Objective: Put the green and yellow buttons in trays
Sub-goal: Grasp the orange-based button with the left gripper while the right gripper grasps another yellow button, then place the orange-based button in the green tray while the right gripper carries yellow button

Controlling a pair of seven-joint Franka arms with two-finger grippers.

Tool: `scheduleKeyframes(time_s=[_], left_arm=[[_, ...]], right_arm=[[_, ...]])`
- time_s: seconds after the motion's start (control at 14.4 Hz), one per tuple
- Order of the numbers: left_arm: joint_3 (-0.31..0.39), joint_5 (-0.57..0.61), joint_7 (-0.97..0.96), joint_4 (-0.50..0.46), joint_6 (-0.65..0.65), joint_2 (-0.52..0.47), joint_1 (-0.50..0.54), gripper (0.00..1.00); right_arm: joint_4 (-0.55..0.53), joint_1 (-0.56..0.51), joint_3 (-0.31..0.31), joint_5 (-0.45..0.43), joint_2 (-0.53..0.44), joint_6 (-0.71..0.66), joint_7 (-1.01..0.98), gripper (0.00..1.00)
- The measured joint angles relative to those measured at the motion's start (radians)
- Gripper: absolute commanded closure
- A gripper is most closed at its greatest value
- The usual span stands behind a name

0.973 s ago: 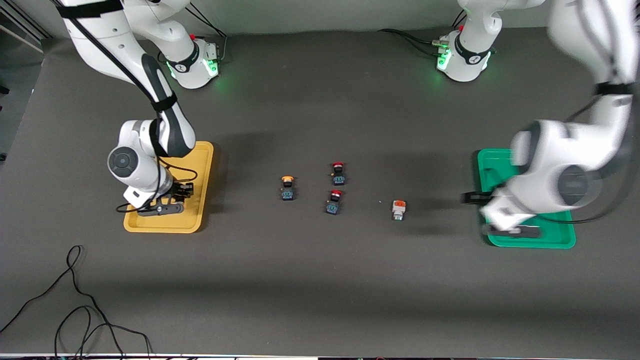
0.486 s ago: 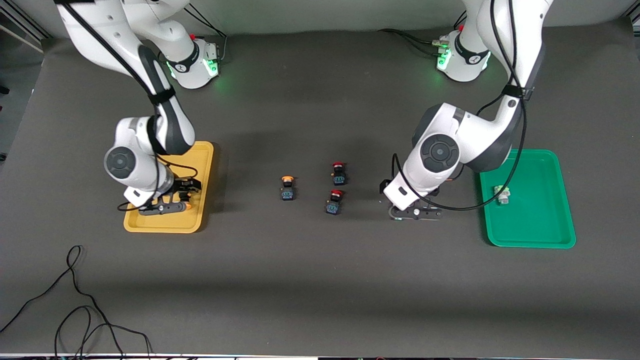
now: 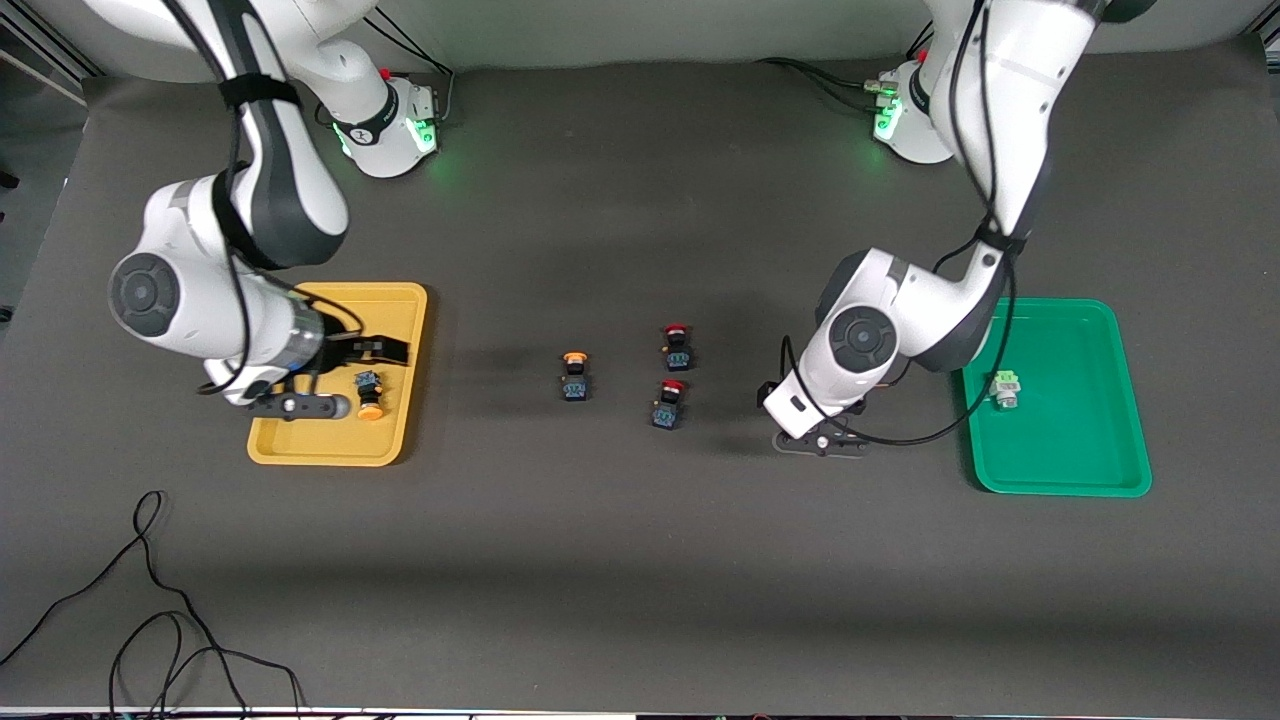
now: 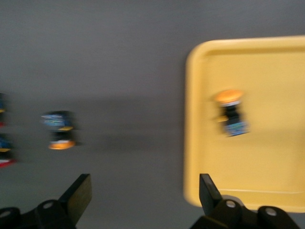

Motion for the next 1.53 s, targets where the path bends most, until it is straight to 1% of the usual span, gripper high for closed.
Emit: scheduleKeyframes(time_s=[0.07,0.14,0.21,0.28,0.35,0.42,0.56,0.69,0.76,0.83,0.97,1.11,1.18,1.25,1.32,1.39,1.53], left_arm=[[0.0,0.0,0.0,0.0,0.019,0.023,-0.001,0.21],[-0.001,0.0,0.0,0.001,0.028,0.037,-0.001,0.45],[-0.001,0.0,0.0,0.001,0.03,0.044,-0.002,0.64],[0.0,0.0,0.0,0.002,0.03,0.044,-0.001,0.79],[0.0,0.0,0.0,0.003,0.03,0.043,-0.001,0.88],[0.001,0.0,0.0,0.004,0.03,0.041,-0.001,0.93],[0.003,0.0,-0.003,0.006,0.03,0.039,0.001,0.93],[0.004,0.0,-0.011,0.017,0.02,0.035,0.001,0.93],[0.005,-0.001,-0.013,0.028,-0.01,0.025,0.004,0.93],[0.006,-0.004,-0.014,0.045,-0.067,0.003,0.009,0.93],[0.006,-0.036,-0.015,0.093,-0.231,-0.081,0.036,0.93],[0.009,-0.073,-0.014,0.13,-0.37,-0.183,0.066,0.93],[0.01,-0.078,-0.009,0.135,-0.415,-0.23,0.087,0.93],[0.012,-0.08,0.01,0.134,-0.455,-0.262,0.117,0.94],[0.014,-0.081,0.046,0.133,-0.496,-0.282,0.159,0.94],[0.017,-0.081,0.108,0.133,-0.534,-0.291,0.213,0.94],[0.025,-0.075,0.287,0.133,-0.59,-0.295,0.359,0.94]], right_arm=[[0.02,0.033,0.002,0.02,0.023,0.002,0.041,0.0],[0.048,0.072,0.003,0.028,0.054,0.004,0.091,0.0],[0.08,0.112,0.004,0.032,0.091,0.006,0.145,0.0],[0.119,0.154,0.005,0.035,0.134,0.007,0.201,0.0],[0.156,0.189,0.005,0.036,0.175,0.009,0.242,0.0],[0.186,0.217,0.006,0.038,0.213,0.015,0.267,0.0],[0.205,0.256,0.006,0.045,0.276,0.061,0.279,0.0],[0.194,0.283,0.007,0.063,0.339,0.151,0.284,0.0],[0.183,0.3,0.008,0.084,0.374,0.221,0.3,0.0],[0.175,0.317,0.009,0.103,0.41,0.288,0.313,0.0],[0.167,0.354,0.01,0.129,0.481,0.391,0.32,0.0],[0.167,0.37,0.01,0.134,0.528,0.44,0.321,0.0],[0.168,0.37,0.009,0.134,0.539,0.444,0.321,0.0],[0.168,0.37,0.008,0.134,0.542,0.444,0.321,0.05],[0.168,0.37,0.007,0.134,0.541,0.444,0.321,0.37],[0.168,0.372,0.007,0.134,0.541,0.443,0.321,0.99],[0.168,0.38,0.008,0.135,0.54,0.442,0.325,1.0]])
